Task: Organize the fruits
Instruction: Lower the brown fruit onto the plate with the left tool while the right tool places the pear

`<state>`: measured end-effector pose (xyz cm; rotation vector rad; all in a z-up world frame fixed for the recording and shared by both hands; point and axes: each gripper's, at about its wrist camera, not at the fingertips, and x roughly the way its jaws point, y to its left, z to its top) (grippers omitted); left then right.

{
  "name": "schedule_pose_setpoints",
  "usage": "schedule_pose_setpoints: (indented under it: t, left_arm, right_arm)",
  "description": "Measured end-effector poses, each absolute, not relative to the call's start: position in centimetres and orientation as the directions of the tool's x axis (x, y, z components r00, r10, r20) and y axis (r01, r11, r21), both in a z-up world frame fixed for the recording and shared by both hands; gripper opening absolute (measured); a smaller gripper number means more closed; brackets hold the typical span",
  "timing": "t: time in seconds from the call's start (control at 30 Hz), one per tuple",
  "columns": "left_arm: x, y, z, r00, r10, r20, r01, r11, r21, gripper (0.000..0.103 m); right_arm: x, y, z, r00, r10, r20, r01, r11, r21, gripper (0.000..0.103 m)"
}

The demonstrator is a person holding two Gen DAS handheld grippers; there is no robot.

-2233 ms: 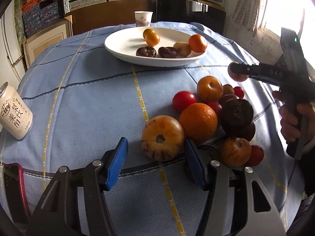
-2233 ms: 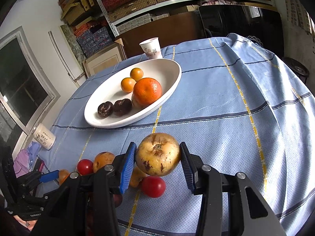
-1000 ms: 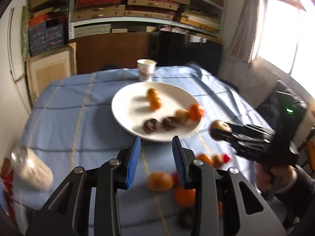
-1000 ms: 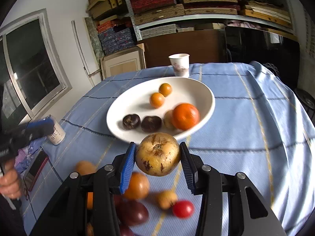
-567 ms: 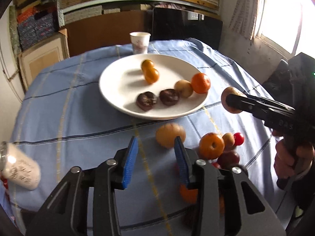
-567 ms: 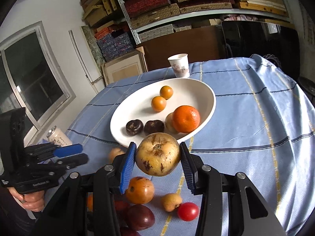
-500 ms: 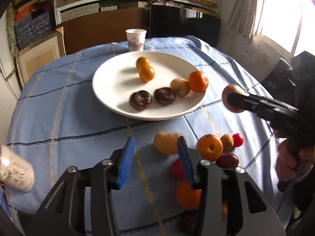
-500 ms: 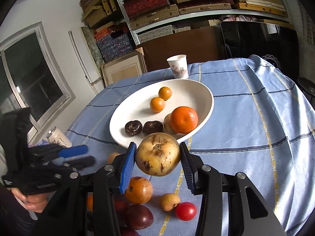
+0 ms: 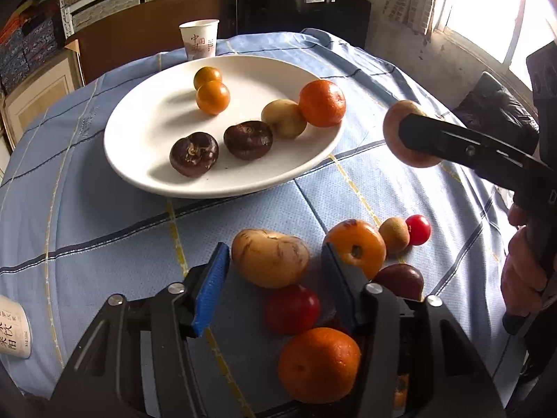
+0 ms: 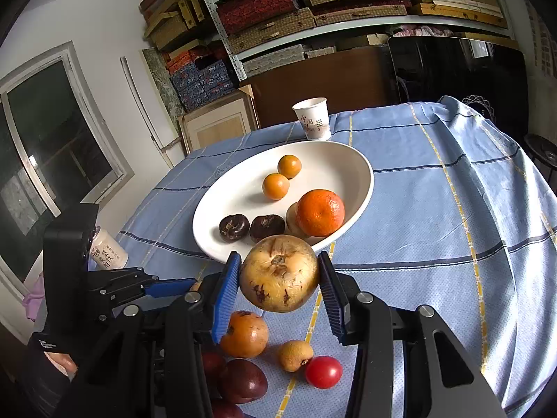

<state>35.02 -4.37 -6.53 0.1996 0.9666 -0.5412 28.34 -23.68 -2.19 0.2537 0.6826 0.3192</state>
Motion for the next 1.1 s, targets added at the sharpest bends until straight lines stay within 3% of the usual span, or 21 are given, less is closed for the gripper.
schedule_pose_setpoints:
  t: [0.27,0.5,0.67,0.87,0.93,0.97,1.0,1.1]
  left_arm:
    - [34.4,-3.9,-6.8,0.468,-0.325,-0.822,0.5,0.864,-0.057,0.044]
    - [33.7,-0.8,-2.7,0.549,-0.369,-0.751,0.467,0.88,-0.091,0.044]
    - [38.9,-0.6,-0.2,0.611,-0.322,-0.723,0.398,0.915,-0.071,0.044]
    - [45.0,-1.9,-1.4,0.627,-0.23,-0.744,0.315,0.949,-0.027,0.045]
    - [45.8,-1.7,-1.5,0.628,-0.209,-0.75,0.279,0.96,-0.034,0.057]
    - [45.8,-1.4,-1.4,0.639,-0.202,-0.743,0.265,0.964,-0.034,0.071]
    - [45.5,-1.1,-1.0,0.658,-0.197,-0.727,0.25,0.968,-0.035,0.078]
    - [43.2,0.1,0.6,0.7,-0.187,-0.69,0.225,0.974,-0.036,0.092]
  right_arm:
    - [28.4,-23.7,-2.3,0.728,0.365,-0.58,-0.201,0.923,0.329,0.045]
    - [29.4,-22.5,-2.3,0.708,0.382,-0.594,-0.231,0.92,0.318,0.045]
    - [32.9,-19.9,-2.0,0.697,0.375,-0.611,-0.264,0.927,0.268,0.045]
    - [37.2,-18.5,-3.5,0.646,0.367,-0.67,-0.258,0.93,0.261,0.046]
    - [37.5,-18.7,-3.3,0.634,0.394,-0.665,-0.264,0.919,0.292,0.052]
    - [37.3,-18.9,-3.0,0.633,0.415,-0.654,-0.274,0.91,0.312,0.054]
    - [36.9,-19.2,-2.6,0.638,0.431,-0.638,-0.282,0.902,0.327,0.054]
    - [35.0,-20.3,-1.2,0.665,0.443,-0.601,-0.299,0.896,0.329,0.055]
